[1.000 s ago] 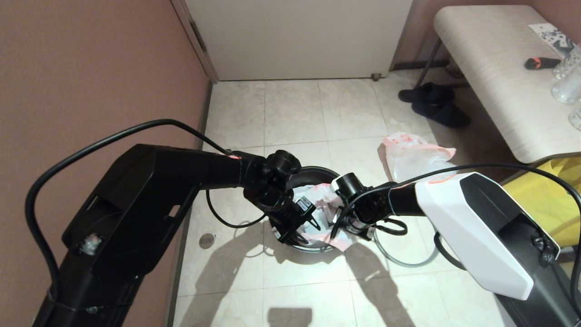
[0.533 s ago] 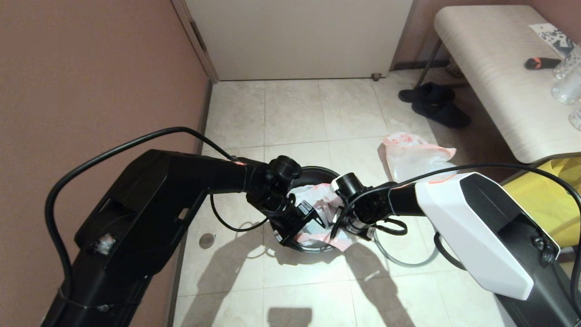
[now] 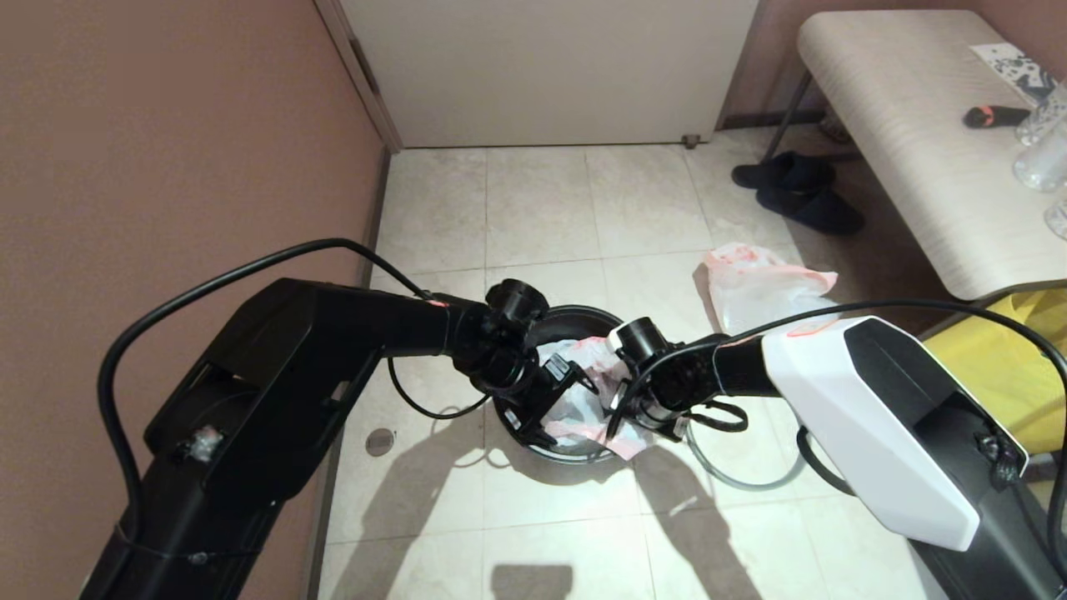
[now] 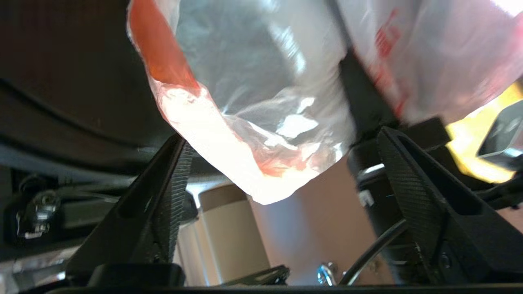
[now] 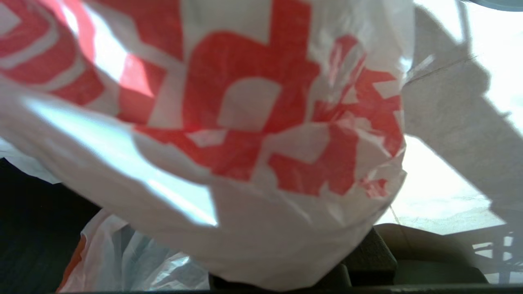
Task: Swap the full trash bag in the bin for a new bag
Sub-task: Put the new garbage bag on the trash can
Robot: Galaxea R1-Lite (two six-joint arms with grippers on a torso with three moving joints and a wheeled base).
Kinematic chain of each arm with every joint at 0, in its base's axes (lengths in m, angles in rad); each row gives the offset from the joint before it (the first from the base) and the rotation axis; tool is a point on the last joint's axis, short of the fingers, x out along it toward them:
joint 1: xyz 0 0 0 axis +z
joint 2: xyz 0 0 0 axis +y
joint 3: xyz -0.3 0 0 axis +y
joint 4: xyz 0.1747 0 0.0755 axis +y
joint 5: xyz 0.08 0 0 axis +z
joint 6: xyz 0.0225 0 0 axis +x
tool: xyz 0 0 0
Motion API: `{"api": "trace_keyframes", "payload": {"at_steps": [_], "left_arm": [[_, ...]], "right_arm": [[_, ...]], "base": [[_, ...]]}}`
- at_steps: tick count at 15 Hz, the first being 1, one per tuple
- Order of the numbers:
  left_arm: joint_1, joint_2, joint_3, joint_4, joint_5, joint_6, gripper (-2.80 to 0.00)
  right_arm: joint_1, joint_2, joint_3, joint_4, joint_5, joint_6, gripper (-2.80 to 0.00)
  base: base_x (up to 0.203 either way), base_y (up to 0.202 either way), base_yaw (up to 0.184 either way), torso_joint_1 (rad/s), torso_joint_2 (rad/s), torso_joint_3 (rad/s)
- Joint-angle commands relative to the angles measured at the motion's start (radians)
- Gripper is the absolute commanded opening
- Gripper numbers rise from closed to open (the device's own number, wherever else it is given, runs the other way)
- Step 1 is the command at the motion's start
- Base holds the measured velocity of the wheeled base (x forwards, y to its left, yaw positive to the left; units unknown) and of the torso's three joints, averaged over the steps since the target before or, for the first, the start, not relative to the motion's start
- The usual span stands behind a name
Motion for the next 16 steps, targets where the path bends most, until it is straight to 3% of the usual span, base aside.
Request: {"api": "trace_keyframes", "payload": {"at_steps": [1, 7, 14, 15, 16], "left_arm": [[0.009, 0.006, 0.000, -0.001, -0.002, -0.006, 0.00], [0.015, 0.019, -0.008, -0.022, -0.032, -0.007, 0.00], [0.007, 0.063, -0.012, -0.032, -0.023, -0.008, 0.00], [0.007, 0.065, -0.012, -0.029, -0.022, -0.008, -2.80], [0.007, 0.067, -0.012, -0.029, -0.021, -0.008, -2.80]], "right_arm": [[0.000, 0.002, 0.000, 0.002, -0.001, 0.005, -2.80], [-0.001, 0.008, 0.000, 0.001, -0.001, 0.004, -2.80], [0.000, 0.008, 0.000, -0.003, -0.008, 0.005, -2.80], [0.000, 0.009, 0.000, -0.003, -0.008, 0.005, -2.80], [0.000, 0.009, 0.000, -0.003, -0.008, 0.005, -2.80]], "base": [[0.000, 0.000, 0.000, 0.000, 0.00, 0.000], [0.000, 0.000, 0.000, 0.000, 0.00, 0.000], [0.000, 0.000, 0.000, 0.000, 0.00, 0.000], [0.000, 0.000, 0.000, 0.000, 0.00, 0.000], [0.000, 0.000, 0.000, 0.000, 0.00, 0.000]]}}
